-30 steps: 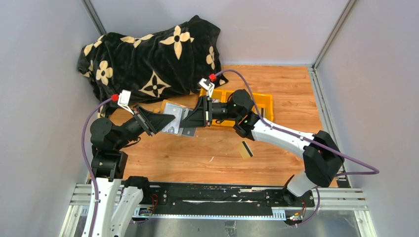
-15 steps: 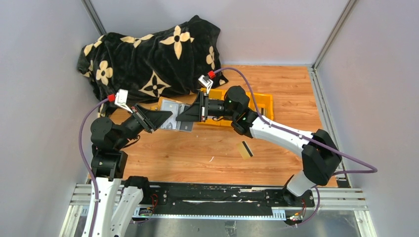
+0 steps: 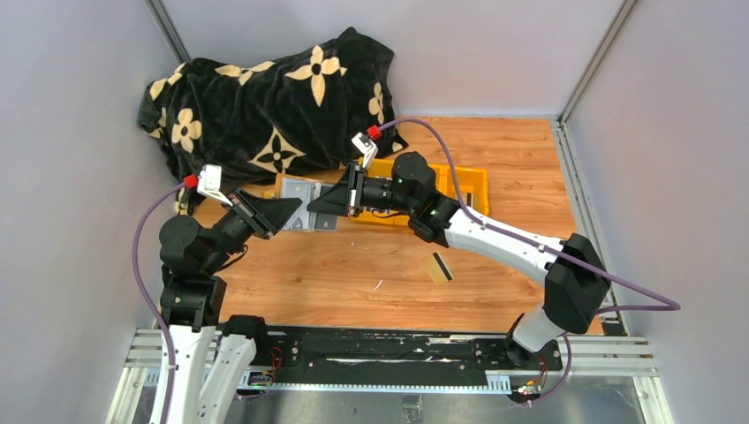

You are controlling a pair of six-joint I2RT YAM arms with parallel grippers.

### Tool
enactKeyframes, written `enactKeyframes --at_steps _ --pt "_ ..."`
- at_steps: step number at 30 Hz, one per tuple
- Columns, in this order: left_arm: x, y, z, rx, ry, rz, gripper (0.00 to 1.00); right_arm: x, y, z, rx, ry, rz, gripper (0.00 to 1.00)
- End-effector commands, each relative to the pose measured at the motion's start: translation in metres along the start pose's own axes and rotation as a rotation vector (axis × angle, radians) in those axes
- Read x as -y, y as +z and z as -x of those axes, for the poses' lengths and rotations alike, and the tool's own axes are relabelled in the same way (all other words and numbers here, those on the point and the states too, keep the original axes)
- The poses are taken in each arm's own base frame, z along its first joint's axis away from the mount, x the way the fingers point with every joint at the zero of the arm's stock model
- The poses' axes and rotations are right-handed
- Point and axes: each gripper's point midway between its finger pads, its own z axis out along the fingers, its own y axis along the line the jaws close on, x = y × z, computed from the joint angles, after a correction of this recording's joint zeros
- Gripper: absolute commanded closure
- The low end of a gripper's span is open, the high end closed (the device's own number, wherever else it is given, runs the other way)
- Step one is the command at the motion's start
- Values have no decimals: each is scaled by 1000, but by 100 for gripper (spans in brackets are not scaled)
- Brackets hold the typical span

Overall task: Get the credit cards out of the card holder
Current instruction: Remove the credit card from the card holder.

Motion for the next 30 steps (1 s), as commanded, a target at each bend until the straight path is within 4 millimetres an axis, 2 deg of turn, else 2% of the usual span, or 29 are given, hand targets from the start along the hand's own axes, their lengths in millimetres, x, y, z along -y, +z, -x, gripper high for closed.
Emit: enactKeyframes --at_steps 1,3,5,12,16,17,18,19,23,26,30 --pt "44 -12 -3 -58 23 -163 70 4 8 13 83 -21 -1 100" --pt "49 -13 -2 -61 19 -182 65 5 3 11 88 -1 15 100" --pt "53 -13 0 -61 14 -198 64 8 -2 10 101 18 33 100" --pt "58 -14 1 -63 12 -220 86 3 -13 8 128 49 102 100" --pt "63 -15 2 -63 19 -232 95 -1 -18 3 116 65 143 100" --pt "64 -16 3 -61 21 -234 96 -1 -20 3 119 75 153 96" --pt "64 -16 3 -61 21 -234 97 -3 -21 3 125 82 170 86" --pt "64 -16 3 -61 19 -234 98 -3 -21 3 130 100 182 80" --pt "64 -14 4 -59 7 -235 100 -1 -17 3 126 131 193 75" --pt "64 -15 4 -60 8 -234 100 -5 -12 6 114 134 212 75" --pt "61 -15 2 -62 13 -226 100 -12 -10 11 122 138 245 89"
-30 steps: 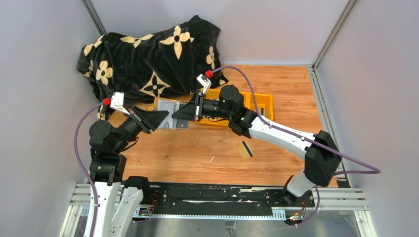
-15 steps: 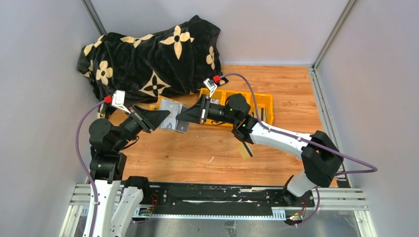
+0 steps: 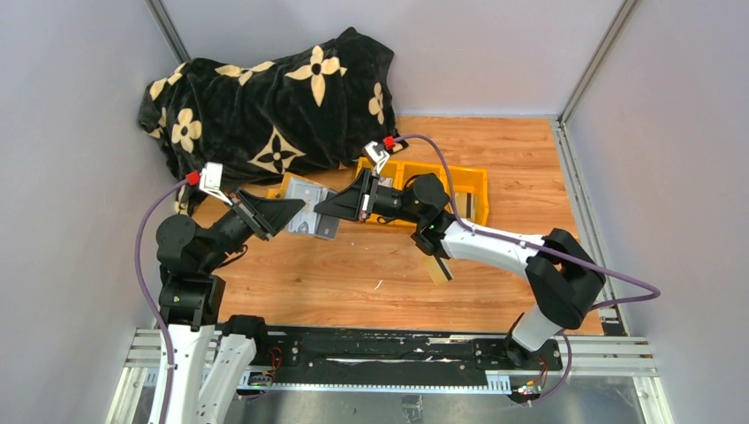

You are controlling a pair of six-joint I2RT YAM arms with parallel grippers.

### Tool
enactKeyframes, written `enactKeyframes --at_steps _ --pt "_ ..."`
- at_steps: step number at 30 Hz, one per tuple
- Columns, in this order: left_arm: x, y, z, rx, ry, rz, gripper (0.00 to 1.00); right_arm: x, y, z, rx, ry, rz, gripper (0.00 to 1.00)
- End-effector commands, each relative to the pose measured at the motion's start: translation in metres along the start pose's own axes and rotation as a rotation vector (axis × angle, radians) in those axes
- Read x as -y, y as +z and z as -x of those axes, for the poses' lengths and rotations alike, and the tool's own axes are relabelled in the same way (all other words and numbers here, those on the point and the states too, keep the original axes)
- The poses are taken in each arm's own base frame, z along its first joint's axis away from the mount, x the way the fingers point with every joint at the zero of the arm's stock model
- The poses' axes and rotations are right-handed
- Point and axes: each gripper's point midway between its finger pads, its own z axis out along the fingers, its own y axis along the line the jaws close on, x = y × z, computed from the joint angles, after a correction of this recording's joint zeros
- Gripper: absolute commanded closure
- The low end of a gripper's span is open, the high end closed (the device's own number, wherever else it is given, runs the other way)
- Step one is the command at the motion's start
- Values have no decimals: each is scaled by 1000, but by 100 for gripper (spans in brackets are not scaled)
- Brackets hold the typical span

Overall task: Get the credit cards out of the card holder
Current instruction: Remove the credit card from the card holder.

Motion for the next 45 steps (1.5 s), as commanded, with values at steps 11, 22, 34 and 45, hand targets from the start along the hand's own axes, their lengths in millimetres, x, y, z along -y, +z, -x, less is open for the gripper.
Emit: enactKeyframes --at_steps 11,22,34,45 --pt "44 -9 1 -29 23 -160 76 3 -5 11 70 48 76 100" --pt "55 -11 7 -21 6 -184 74 19 -18 4 85 10 0 100" --pt "53 -10 8 -17 7 -171 88 12 -22 4 90 0 19 98" --pt "52 -10 9 -10 8 -162 100 -17 -17 1 77 7 147 69"
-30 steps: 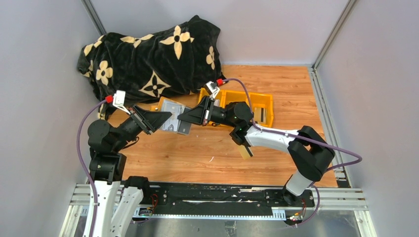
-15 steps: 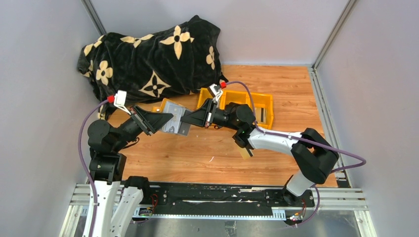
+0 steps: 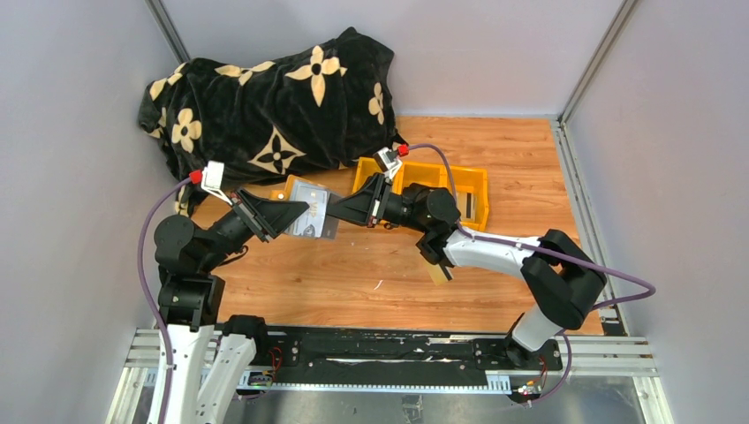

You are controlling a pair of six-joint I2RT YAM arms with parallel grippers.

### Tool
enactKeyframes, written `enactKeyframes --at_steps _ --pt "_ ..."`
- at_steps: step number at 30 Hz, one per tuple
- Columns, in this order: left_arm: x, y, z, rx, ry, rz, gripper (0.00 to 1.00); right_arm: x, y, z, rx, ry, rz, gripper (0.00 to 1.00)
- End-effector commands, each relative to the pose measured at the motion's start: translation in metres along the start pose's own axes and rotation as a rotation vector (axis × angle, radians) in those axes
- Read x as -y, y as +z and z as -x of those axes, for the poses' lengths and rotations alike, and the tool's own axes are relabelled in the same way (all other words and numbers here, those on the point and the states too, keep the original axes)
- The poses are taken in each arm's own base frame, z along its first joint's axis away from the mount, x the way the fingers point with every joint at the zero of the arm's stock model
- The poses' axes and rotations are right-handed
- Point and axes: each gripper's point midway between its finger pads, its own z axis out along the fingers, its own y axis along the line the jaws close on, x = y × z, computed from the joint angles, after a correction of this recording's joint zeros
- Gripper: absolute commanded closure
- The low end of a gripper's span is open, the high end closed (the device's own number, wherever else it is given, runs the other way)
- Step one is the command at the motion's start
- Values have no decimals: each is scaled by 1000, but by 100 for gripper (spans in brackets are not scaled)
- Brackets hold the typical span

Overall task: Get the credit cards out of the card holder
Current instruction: Remove the credit card from the card holder.

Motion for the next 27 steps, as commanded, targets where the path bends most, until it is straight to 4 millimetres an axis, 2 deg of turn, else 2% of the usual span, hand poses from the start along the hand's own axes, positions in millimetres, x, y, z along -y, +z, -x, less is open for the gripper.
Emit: enactKeyframes --at_steps 1,8,11,14,19,23,27 --pt "37 -7 9 15 62 -108 100 -9 3 -2 3 3 56 69" --pt "44 -9 10 16 70 -118 100 1 -5 -5 25 55 34 73" --pt "47 -10 11 16 70 -123 100 9 -10 -6 36 51 -13 68" --pt "49 -10 13 19 69 -127 100 9 -11 -5 38 49 -29 64" --pt "50 -10 13 20 69 -126 100 -12 -2 -1 20 18 39 55" --pt "50 -11 14 21 74 -123 100 -26 -1 -2 11 3 87 55" --pt "50 -11 14 23 81 -119 100 -33 -10 -3 25 -11 92 55"
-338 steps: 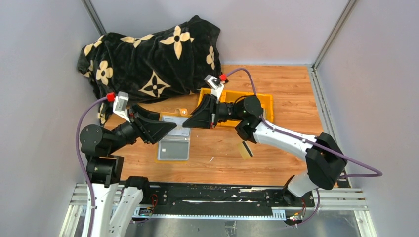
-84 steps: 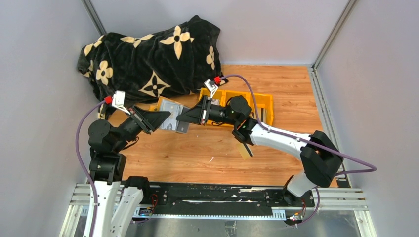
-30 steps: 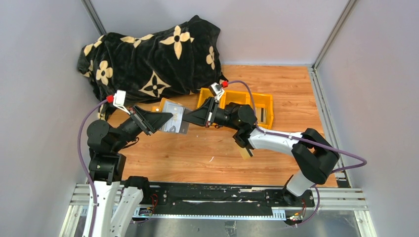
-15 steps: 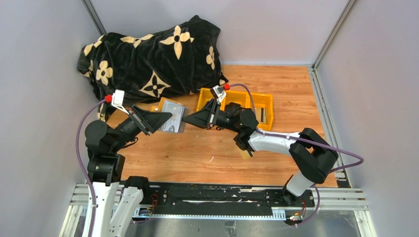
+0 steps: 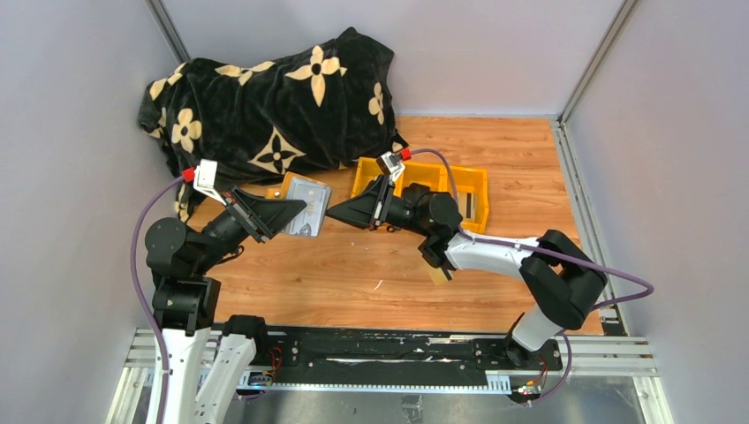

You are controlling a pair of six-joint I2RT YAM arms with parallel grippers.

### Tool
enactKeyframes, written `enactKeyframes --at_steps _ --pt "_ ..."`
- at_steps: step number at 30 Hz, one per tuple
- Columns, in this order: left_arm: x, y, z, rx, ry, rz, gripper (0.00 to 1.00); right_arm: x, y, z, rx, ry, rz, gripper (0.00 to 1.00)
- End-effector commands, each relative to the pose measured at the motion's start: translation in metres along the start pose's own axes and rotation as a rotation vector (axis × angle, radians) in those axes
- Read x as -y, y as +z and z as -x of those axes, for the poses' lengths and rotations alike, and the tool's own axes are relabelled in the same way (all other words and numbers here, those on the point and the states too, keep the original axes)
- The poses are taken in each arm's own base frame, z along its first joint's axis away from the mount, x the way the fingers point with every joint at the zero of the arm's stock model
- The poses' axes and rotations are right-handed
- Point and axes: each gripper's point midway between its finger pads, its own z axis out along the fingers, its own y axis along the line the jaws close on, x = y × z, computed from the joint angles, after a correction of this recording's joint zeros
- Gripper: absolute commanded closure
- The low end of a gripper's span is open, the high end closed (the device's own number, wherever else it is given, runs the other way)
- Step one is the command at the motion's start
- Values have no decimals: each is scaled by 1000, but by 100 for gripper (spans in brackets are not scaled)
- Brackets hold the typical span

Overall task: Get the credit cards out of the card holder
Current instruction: Remove the credit card from the card holder.

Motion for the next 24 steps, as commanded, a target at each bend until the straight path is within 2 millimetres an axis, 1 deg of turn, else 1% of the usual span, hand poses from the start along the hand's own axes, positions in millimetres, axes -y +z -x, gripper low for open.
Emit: enactKeyframes --at_steps 1,4,6,8,11,14,19,24 --pt "27 -5 6 7 53 -76 100 -37 -5 -3 1 -73 86 55" --pt "25 -5 6 9 52 -68 100 -47 -11 -7 -20 -100 76 55" --pt "24 -4 6 11 51 -66 100 -47 -13 -9 -26 -112 54 54" --pt "24 -4 7 11 50 -66 100 -49 -13 -9 -30 -135 38 51" --pt "24 -4 7 10 47 -65 100 -51 -9 -10 -59 -154 30 47" --pt "26 -4 8 10 50 -66 100 -47 -3 -10 -76 -145 25 46" --pt "27 -4 8 8 52 -65 100 -44 5 -12 -95 -136 36 45" --pt "24 -4 7 6 50 -61 100 -51 15 -16 -121 -133 72 45"
